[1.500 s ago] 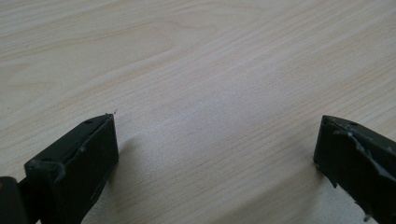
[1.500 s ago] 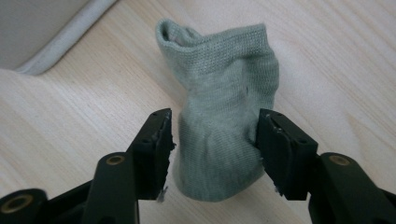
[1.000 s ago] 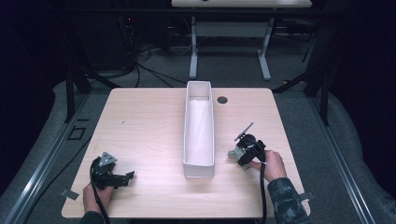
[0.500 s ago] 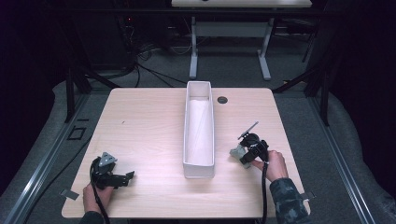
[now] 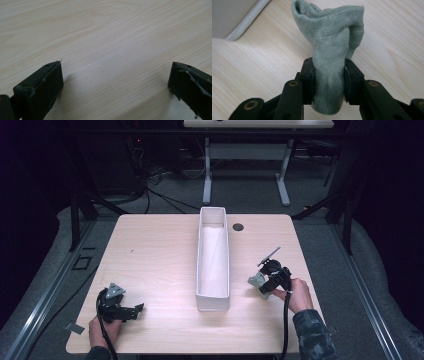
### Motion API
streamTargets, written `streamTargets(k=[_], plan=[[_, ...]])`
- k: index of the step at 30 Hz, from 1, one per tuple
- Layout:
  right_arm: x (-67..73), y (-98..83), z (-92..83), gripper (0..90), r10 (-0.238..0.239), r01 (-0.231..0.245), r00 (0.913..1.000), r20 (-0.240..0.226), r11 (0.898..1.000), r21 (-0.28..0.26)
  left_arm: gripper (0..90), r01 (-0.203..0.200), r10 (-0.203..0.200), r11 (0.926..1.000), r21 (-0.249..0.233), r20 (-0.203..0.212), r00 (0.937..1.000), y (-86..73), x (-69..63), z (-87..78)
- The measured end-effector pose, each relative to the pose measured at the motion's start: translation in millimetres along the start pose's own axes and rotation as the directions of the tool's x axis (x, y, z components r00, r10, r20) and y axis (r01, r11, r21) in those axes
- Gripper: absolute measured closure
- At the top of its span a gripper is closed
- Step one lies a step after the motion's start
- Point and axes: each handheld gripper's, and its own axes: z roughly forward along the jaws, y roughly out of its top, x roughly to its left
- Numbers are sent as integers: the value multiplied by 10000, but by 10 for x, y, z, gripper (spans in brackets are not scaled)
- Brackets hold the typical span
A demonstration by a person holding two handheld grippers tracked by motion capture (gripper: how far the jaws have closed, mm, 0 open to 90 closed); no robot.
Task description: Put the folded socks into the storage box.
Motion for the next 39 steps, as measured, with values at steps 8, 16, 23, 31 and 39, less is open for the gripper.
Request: streamTargets(k=[8, 16, 23, 31, 39], plan=[[13, 22, -116, 656, -75, 75, 10000, -14, 10000, 36, 0, -10, 10, 10000, 4, 7, 10000, 0, 0, 0], [21, 41, -198, 656, -102, 102, 9999, -51, 9999, -26, 0, -9, 9, 10000, -5, 14, 10000, 0, 0, 0], [39, 74, -283, 655, -182, 183, 9998, -114, 9998, 30, 0, -3, 3, 10000, 0, 15, 10000, 0, 0, 0], [57, 116, -360, 655, -284, 284, 9995, -99, 9996, -18, 0, -7, 7, 10000, -10, 2, 10000, 0, -1, 1], [81, 156, -433, 654, -363, 363, 9993, -61, 9993, -73, 0, -11, 11, 10000, -6, 14, 10000, 0, 0, 0]])
